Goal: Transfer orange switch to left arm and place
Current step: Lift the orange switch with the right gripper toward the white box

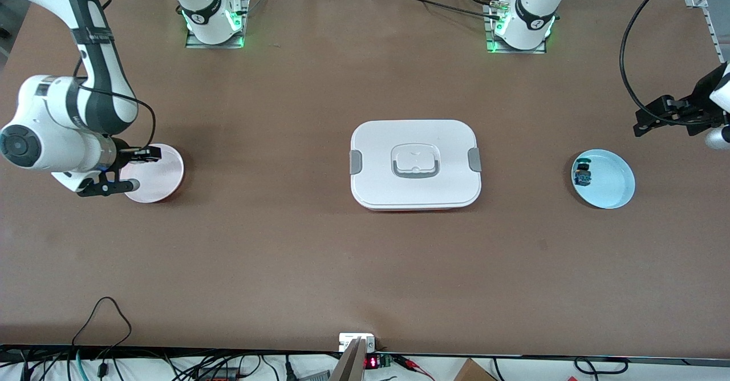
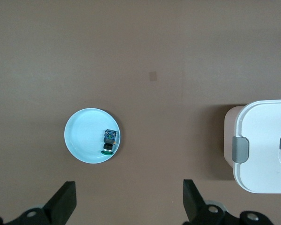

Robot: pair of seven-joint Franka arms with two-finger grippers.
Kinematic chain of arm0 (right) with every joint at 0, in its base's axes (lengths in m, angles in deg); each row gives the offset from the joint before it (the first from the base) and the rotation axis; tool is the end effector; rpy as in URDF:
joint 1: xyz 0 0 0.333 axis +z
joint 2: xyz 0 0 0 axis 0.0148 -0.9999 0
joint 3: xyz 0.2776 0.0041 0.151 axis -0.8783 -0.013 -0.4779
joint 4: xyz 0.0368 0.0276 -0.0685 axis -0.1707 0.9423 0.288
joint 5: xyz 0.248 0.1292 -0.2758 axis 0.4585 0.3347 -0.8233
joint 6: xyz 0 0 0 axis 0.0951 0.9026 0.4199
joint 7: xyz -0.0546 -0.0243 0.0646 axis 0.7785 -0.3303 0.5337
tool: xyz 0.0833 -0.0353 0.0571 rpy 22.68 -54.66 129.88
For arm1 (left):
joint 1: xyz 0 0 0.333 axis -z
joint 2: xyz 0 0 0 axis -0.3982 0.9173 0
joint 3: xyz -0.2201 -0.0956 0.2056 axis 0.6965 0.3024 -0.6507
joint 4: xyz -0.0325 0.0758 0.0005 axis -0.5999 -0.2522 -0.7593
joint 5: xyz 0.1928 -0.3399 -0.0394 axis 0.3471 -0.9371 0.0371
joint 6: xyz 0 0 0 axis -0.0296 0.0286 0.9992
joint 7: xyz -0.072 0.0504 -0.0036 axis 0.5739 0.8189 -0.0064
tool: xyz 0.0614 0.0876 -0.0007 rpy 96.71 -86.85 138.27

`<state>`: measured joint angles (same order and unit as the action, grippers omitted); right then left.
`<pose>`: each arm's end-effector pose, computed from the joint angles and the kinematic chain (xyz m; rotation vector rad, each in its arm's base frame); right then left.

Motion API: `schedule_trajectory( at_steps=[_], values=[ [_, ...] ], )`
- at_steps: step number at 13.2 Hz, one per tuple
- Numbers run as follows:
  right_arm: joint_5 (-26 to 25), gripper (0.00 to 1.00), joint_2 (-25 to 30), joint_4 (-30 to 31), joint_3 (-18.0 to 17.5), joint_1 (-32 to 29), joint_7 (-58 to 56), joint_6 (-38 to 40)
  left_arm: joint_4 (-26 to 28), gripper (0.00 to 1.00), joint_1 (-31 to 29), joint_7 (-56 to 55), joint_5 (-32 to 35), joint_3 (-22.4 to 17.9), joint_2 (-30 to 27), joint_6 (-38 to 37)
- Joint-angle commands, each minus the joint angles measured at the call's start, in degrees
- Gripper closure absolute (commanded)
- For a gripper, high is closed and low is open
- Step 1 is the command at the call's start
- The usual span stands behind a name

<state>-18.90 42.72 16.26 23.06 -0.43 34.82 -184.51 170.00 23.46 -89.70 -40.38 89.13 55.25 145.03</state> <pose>0.5918 -0.0365 0.3291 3.0832 0.2011 -0.5098 0.5856 0.0065 0.6173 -3.1200 -0.0257 -0.0015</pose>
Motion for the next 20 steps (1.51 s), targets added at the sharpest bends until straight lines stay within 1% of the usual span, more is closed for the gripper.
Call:
schedule_trajectory(
  at_steps=[1,2,5,7,8,9,10,11,12,13,14,15,17,18,19,20],
  values=[
    [2.38,0.99,0.53,-7.98,-2.42,-0.15,-0.65,8.76,-1.94,0.00,0.53,-0.46,1.44,0.97,0.57,-1.25],
    [3.52,0.99,1.49,-9.84,-2.86,-0.15,-0.83,10.09,-1.86,0.00,0.53,0.06,1.36,1.23,0.66,-1.25],
    [7.91,0.99,5.10,-13.71,-6.81,-0.06,-3.11,10.20,-1.86,0.00,0.62,-0.11,0.57,1.58,1.71,-1.25],
    [11.07,1.00,8.08,-15.65,-8.66,1.86,-5.30,9.58,-1.94,0.00,0.62,-0.29,0.56,1.59,1.71,-1.25],
    [13.09,1.00,9.31,-17.13,-8.75,3.61,-6.01,9.41,-1.94,0.00,0.44,-0.03,0.30,1.67,1.71,-1.25],
    [16.15,1.00,10.02,-18.45,-8.75,4.93,-6.71,9.40,-2.03,0.00,0.27,-0.02,-2.13,1.50,1.71,-1.25],
    [20.53,1.00,10.38,-18.99,-8.75,5.73,-8.11,9.32,-1.86,0.00,-0.26,0.15,-4.77,1.41,2.15,-1.25],
    [24.23,1.00,10.38,-19.43,-8.75,6.52,-9.52,9.05,-2.20,0.00,-0.43,-0.28,-5.58,1.15,1.98,-1.60],
    [26.53,1.00,10.38,-19.35,-8.75,6.97,-11.36,8.09,-3.95,0.00,-0.61,-0.11,-6.28,1.15,1.45,-3.25],
    [27.43,1.00,10.38,-19.26,-8.84,7.84,-14.68,6.69,-5.97,0.00,-0.79,-0.29,-7.16,1.23,1.19,-5.36],
    [28.57,1.00,10.29,-19.08,-8.93,9.33,-19.68,4.16,-7.21,0.00,-0.09,-0.46,-6.47,1.84,1.19,-7.21],
    [31.10,1.00,10.03,-18.82,-9.02,10.47,-23.90,1.00,-7.13,0.00,0.35,-0.12,-6.12,1.94,1.19,-8.79],
    [36.98,1.00,9.07,-18.03,-9.02,13.11,-30.86,-3.67,-5.99,0.00,0.70,0.15,-6.55,1.67,2.06,-12.82],
    [41.71,1.00,8.80,-17.85,-9.02,14.08,-33.93,-4.91,-6.34,0.00,0.53,0.24,-6.21,1.59,1.98,-14.33],
    [47.68,1.00,7.84,-17.85,-9.02,15.13,-37.01,-5.18,-6.34,0.00,-0.08,0.15,-6.99,1.50,1.98,-14.43],
    [54.09,1.00,7.05,-17.76,-9.02,15.58,-40.00,-5.19,-6.34,0.00,-0.35,0.07,-9.43,1.58,1.98,-14.87]
  ],
)
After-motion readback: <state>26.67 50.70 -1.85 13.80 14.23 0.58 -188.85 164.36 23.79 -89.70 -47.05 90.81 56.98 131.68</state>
